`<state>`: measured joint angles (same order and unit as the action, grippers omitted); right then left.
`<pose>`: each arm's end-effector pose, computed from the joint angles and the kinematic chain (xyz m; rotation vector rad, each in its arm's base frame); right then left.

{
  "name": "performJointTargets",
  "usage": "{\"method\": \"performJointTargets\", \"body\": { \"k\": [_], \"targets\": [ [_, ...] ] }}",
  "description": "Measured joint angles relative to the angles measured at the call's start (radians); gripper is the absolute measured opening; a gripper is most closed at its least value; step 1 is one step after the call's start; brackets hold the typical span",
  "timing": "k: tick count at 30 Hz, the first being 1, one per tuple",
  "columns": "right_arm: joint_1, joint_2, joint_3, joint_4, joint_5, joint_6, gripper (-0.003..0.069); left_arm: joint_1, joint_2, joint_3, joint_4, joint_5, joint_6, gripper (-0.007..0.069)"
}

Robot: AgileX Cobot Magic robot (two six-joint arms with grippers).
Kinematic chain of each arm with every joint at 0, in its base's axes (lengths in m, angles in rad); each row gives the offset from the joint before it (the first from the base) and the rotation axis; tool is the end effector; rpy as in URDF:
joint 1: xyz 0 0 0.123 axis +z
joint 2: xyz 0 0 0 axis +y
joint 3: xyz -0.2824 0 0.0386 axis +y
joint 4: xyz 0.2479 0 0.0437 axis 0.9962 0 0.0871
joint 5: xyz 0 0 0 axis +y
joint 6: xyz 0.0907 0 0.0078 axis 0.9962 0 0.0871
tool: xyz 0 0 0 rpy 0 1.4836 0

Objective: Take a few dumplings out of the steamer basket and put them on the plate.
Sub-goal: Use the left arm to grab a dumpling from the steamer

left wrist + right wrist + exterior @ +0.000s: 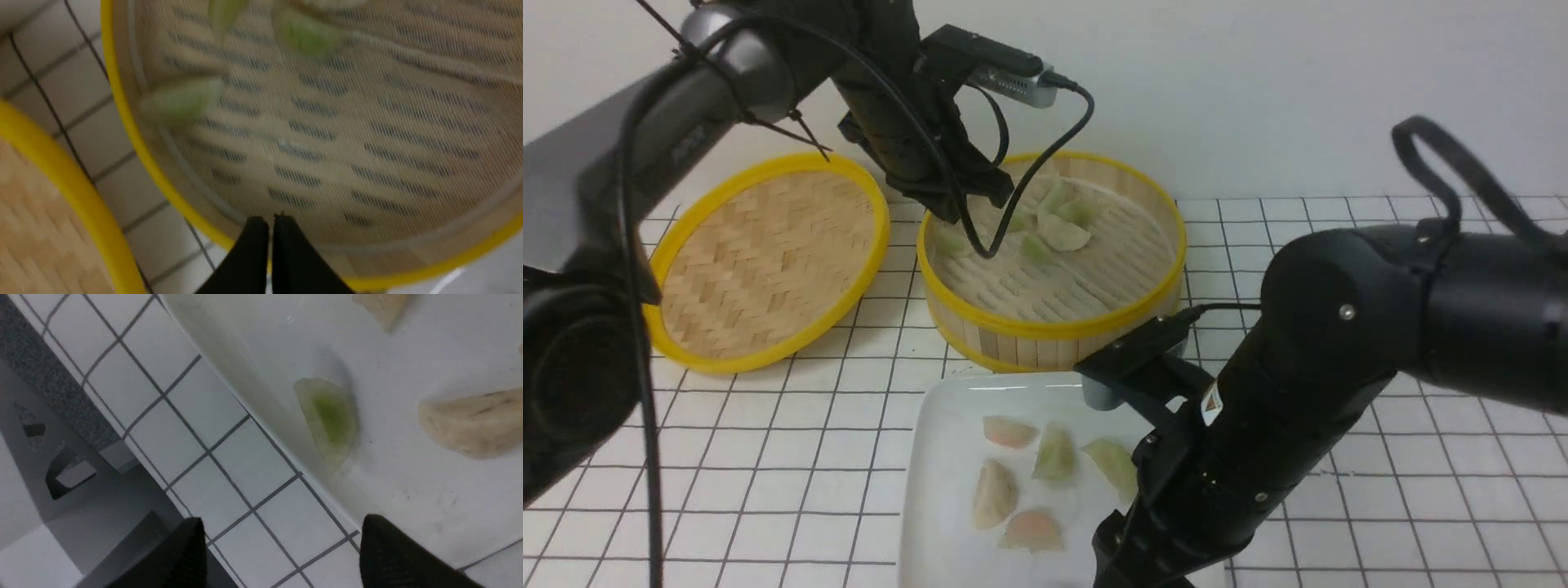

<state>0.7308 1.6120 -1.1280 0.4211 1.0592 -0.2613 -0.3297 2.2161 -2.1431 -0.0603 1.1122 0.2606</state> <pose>0.2039 0.2264 0.2428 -1.1982 2.8151 0.6106 0.4643 -0.1641 0.2699 0.7590 2.5592 -0.1029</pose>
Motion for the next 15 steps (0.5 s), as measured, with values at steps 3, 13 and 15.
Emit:
{"method": "performJointTargets", "body": {
  "k": [3, 13, 15],
  "targets": [
    [0.0, -0.052, 0.0, -0.001, 0.009, 0.002, 0.0458, 0.0, 0.078, -0.05, 0.001, -0.067, 0.057, 0.0064],
    [0.0, -0.121, 0.0, -0.009, 0.028, 0.037, 0.0459, 0.0, 0.203, -0.055, 0.194, -0.243, 0.085, 0.0347],
    [0.0, -0.121, 0.0, -0.017, 0.028, 0.041, 0.0459, 0.0, 0.214, -0.055, 0.211, -0.252, 0.083, 0.0375]
  ]
}}
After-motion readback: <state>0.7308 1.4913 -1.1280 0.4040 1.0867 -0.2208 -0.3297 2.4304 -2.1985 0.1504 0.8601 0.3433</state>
